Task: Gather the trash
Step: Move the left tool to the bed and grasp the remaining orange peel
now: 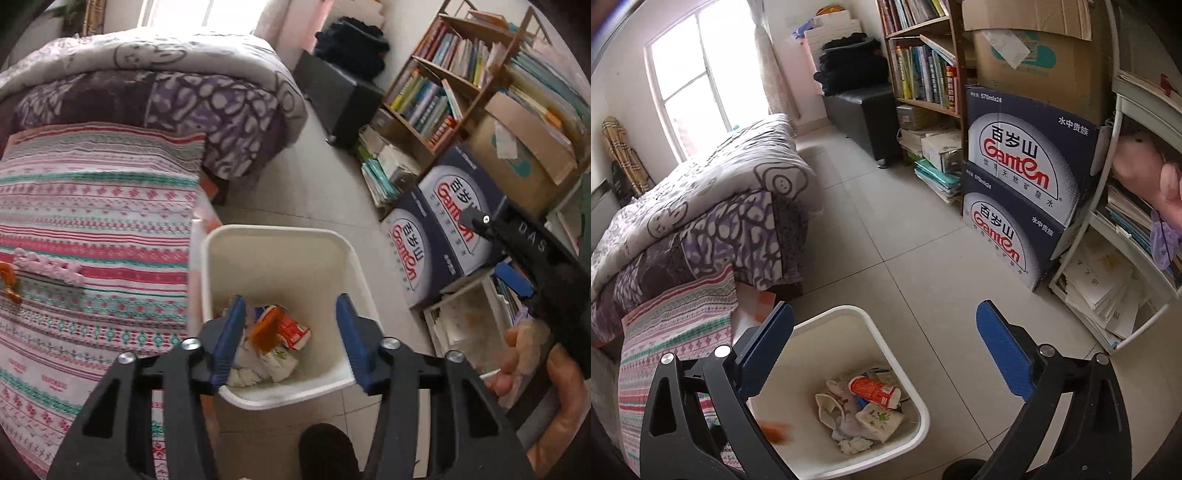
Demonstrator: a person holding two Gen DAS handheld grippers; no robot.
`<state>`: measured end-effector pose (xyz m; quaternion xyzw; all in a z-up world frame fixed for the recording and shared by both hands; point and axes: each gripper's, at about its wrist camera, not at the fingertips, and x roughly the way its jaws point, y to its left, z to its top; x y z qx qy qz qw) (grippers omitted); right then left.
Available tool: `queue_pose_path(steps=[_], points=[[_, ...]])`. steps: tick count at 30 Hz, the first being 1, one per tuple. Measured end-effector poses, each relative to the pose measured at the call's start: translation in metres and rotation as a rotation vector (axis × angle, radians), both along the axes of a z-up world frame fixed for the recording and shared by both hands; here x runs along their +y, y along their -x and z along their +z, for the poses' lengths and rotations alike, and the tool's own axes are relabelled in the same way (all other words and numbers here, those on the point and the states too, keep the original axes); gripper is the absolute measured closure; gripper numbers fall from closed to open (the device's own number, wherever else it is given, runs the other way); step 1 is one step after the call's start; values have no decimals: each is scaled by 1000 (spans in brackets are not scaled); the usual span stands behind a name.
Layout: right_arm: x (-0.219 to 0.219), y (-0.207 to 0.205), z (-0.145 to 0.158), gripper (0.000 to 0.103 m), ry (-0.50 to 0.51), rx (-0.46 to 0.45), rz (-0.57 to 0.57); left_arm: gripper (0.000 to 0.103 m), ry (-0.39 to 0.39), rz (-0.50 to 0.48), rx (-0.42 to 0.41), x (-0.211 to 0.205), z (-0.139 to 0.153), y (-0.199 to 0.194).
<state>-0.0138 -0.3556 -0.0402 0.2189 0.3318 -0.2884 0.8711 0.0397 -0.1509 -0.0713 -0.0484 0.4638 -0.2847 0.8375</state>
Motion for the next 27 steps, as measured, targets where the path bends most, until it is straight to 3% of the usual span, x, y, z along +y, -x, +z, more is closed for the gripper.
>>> queue_pose_path(steps=[6, 12, 17, 27], points=[[1, -1, -1, 7, -18, 3, -1, 43, -40, 8, 13, -3, -8, 0], [15, -11, -7, 7, -41, 24, 44, 40, -71, 85, 44, 18, -13, -13], [38, -24, -10, 7, -29, 52, 112, 39, -119, 199, 62, 51, -18, -30], [76, -44, -19, 7, -19, 105, 218, 39, -242, 545, 192, 157, -46, -76]])
